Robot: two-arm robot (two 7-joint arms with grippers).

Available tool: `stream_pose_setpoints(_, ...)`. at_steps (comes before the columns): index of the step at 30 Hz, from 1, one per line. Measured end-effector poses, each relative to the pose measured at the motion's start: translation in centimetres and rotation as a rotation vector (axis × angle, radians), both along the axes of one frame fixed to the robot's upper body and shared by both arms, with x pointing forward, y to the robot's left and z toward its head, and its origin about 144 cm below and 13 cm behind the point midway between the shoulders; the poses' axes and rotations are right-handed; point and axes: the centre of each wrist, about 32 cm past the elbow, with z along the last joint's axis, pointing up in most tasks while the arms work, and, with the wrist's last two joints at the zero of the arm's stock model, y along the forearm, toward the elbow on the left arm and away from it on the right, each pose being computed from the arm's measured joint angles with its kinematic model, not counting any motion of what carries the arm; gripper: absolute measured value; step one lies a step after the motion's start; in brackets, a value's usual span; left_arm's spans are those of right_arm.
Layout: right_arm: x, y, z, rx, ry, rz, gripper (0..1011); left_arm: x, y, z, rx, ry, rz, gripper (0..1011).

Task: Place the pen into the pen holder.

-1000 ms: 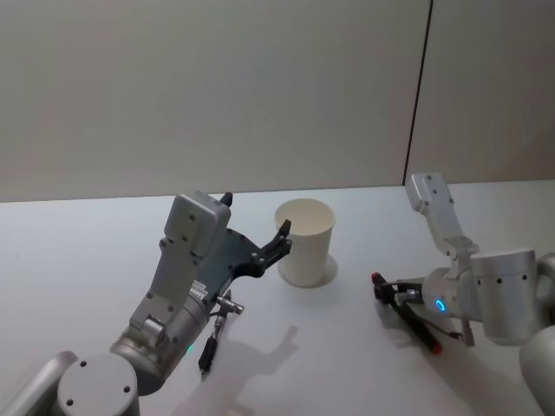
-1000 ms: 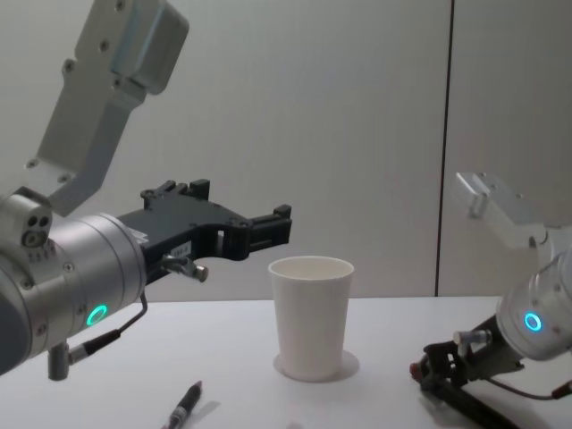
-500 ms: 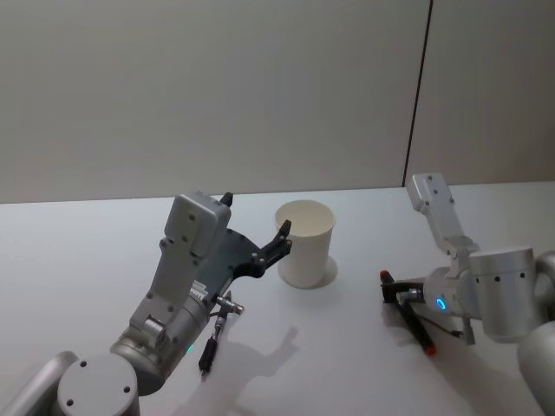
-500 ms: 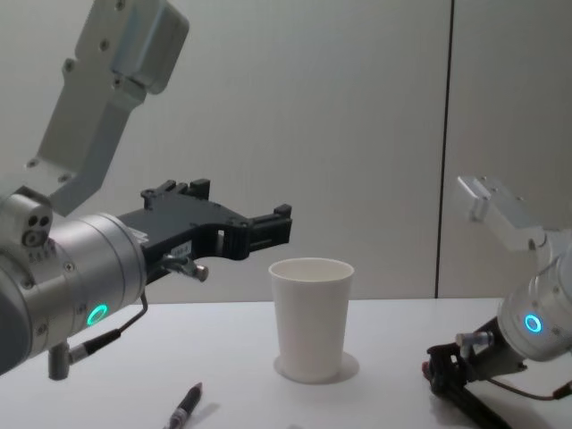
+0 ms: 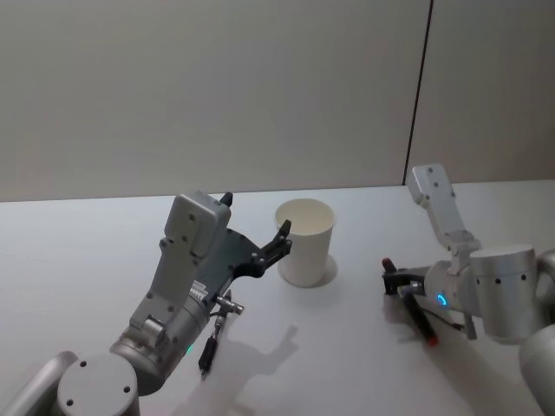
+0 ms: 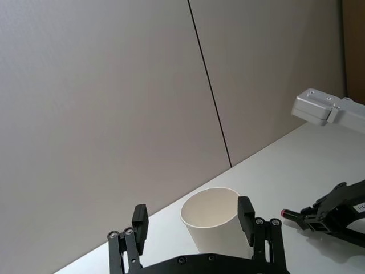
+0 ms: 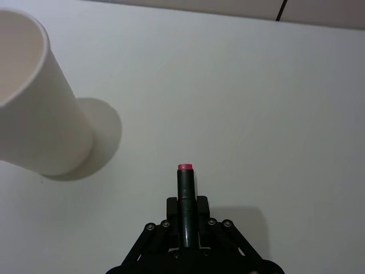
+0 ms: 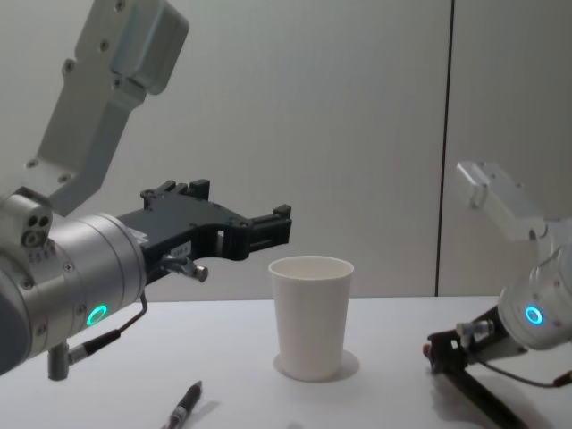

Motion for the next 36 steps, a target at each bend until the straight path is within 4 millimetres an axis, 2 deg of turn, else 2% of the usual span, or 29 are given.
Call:
stream_pose_setpoints(20,-1.8,0.3,1.4,-0.049,-0.268,0.032,172,0.0,0.0,0.0,0.0,0.0,0.0,1003)
stream_pose_setpoints(36,-2.9,0.0,1.7,-0.084,-0.524,0.083,172,0.0,0.0,0.0,0.0,0.0,0.0,1003)
